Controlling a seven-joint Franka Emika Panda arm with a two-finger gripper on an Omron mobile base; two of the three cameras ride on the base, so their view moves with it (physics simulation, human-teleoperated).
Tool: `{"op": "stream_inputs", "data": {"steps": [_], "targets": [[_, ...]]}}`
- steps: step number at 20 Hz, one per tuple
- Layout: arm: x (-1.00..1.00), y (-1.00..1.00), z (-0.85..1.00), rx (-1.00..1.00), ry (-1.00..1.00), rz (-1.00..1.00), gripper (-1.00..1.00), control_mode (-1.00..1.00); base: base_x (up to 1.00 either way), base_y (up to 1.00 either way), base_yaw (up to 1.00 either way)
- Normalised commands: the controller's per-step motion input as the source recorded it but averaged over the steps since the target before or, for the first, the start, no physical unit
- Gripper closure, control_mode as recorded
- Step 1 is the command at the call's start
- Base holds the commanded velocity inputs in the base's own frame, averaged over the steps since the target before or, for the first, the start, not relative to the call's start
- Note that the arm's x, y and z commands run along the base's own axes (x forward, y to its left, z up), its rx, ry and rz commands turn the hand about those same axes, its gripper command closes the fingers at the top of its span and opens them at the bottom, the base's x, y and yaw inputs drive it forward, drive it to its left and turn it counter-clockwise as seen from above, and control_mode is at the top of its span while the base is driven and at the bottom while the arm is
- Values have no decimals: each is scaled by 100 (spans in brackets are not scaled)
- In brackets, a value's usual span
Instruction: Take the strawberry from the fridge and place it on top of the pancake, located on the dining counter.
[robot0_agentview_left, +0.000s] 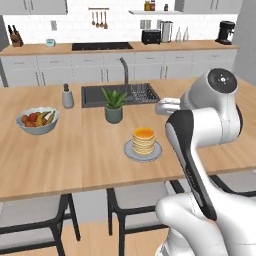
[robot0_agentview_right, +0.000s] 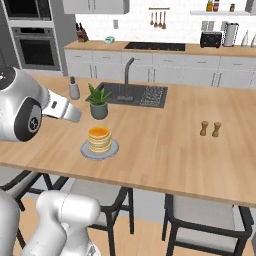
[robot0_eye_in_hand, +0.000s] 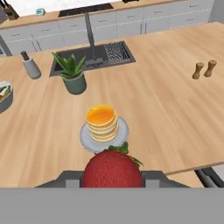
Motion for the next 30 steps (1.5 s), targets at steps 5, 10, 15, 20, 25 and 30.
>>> {"op": "stream_inputs", "data": {"steps": [5, 10, 15, 20, 25, 30], "targets": [[20, 0, -5, 1, 2, 4, 100, -100, 79, -1, 15], [100, 0, -60, 1, 47, 15, 100, -100, 0, 0, 0], [88, -4, -66, 0, 29, 2, 100, -100, 0, 0, 0], [61, -7, -59, 0, 8, 0, 100, -100, 0, 0, 0], [38, -2, -56, 0, 0, 0, 100, -100, 0, 0, 0], [42, 1, -38, -1, 0, 0, 100, -100, 0, 0, 0]]}}
